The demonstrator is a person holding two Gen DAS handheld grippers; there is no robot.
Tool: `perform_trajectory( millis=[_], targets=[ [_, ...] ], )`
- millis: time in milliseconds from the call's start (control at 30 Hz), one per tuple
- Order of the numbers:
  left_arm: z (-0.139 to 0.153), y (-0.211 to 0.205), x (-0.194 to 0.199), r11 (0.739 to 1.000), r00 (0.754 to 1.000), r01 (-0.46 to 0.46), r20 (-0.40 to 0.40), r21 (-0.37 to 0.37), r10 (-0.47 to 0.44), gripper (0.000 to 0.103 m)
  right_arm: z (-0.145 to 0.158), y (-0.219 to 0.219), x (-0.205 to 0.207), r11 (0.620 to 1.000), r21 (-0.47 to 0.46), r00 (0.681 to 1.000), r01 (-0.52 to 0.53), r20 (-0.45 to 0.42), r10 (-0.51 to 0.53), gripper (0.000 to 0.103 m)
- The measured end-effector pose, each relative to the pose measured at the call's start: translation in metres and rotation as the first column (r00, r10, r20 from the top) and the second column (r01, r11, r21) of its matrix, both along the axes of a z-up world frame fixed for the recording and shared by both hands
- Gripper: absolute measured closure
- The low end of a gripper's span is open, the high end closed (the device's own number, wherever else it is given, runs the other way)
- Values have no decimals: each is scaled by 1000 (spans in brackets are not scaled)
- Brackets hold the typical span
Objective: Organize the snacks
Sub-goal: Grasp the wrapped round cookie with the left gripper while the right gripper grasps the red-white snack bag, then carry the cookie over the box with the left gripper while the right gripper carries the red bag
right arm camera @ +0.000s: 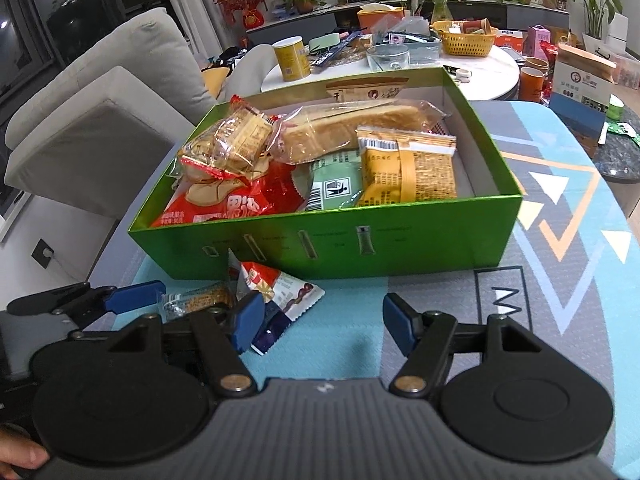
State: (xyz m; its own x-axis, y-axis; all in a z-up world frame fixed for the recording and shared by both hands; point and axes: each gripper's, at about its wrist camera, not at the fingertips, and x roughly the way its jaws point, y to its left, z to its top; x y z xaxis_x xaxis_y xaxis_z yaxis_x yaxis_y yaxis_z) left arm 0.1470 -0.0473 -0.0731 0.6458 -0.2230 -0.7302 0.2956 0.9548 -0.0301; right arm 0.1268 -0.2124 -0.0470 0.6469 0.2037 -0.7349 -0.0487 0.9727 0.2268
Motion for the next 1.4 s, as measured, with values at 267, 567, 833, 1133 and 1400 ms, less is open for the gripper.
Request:
perform_trajectory(
  millis=[267,567,833,1133,1400],
  targets=[
    [6,32,-18,999,1000,-20,-5,-27,20,53,-6,22,10,995,-36,996,-90,9,90,42],
    [11,35,-32,999,999,30,-13,22,-29,37,-16,44,26,983,-115,989,-146,9,148,42],
    [5,19,-21,983,992,121,20,138,-125,36,-23,50,30,981,-115,988,-155,-35,152,42],
    [-6,24,-16,994,992,102,-80,25,-100,65,-18,39,7,984,-108,990,-142,-34,140,48],
    [-3,20,-35,995,992,91,-91,39,-87,64,-8,25,-15,990,-68,992,-121,-28,120,48]
  ],
)
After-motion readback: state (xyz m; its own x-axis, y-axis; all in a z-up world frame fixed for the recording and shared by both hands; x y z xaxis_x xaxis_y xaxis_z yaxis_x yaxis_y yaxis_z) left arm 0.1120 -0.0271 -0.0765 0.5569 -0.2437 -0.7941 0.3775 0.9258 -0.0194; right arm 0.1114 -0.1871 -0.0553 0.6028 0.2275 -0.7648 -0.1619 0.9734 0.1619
